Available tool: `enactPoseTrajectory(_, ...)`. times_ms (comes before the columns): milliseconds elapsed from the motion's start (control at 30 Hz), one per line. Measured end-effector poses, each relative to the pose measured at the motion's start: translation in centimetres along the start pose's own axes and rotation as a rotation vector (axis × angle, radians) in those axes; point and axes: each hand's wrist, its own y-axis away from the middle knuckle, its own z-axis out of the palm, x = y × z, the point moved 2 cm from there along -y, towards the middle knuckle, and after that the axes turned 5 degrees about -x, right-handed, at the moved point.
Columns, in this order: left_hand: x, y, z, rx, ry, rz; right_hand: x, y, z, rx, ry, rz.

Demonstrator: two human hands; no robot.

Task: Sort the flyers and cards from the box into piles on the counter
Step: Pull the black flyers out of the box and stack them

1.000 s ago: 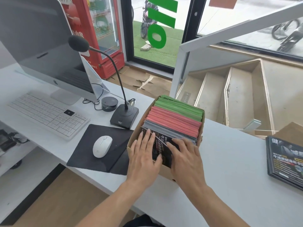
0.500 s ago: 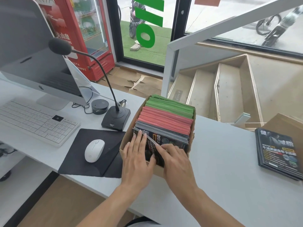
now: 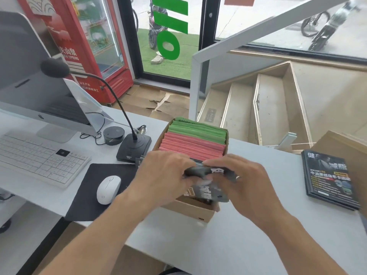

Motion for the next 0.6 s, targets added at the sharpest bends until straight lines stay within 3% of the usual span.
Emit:
enactPoseTrajectory(100,2.5,-1.8,-1.5,-0.091,0.542,-0.141,0.3,-0.1,-4.3,0.228,-0.377,0.167)
enactPoseTrajectory(167,4.8,-2.6,-0.8,-0.086,0.965,-0.293,1.8,0.5,-6.5,0.324,-0.441,0.249)
enactPoseTrajectory(233,7.0,-3.3,1.1,-0.04,1.223,-0.422,4.4,1.5,-7.9,0.365,-0.506,0.363)
enactPoseTrajectory(333,10.4,-4.3,5.0,-0.059,1.395,-0.574,8.7,4.2,-8.4,0.381,-0.662,0.492)
enactPoseTrajectory(433,13.6,-5.3,8.7,-0.188,1.427,-0.598,11.5,6.9,-7.4,0.399,-0.843,0.568)
enactPoseTrajectory(500,15.3,-5.9,11.1,-0.241,1.409,-0.585,13.3,8.5,-6.9,0.448,-0.828,0.589)
enactPoseTrajectory(600,16.7,-6.5,13.9,-0.168,1.392,-0.592,15.7,10.1,-6.6,0.47,-0.715,0.566)
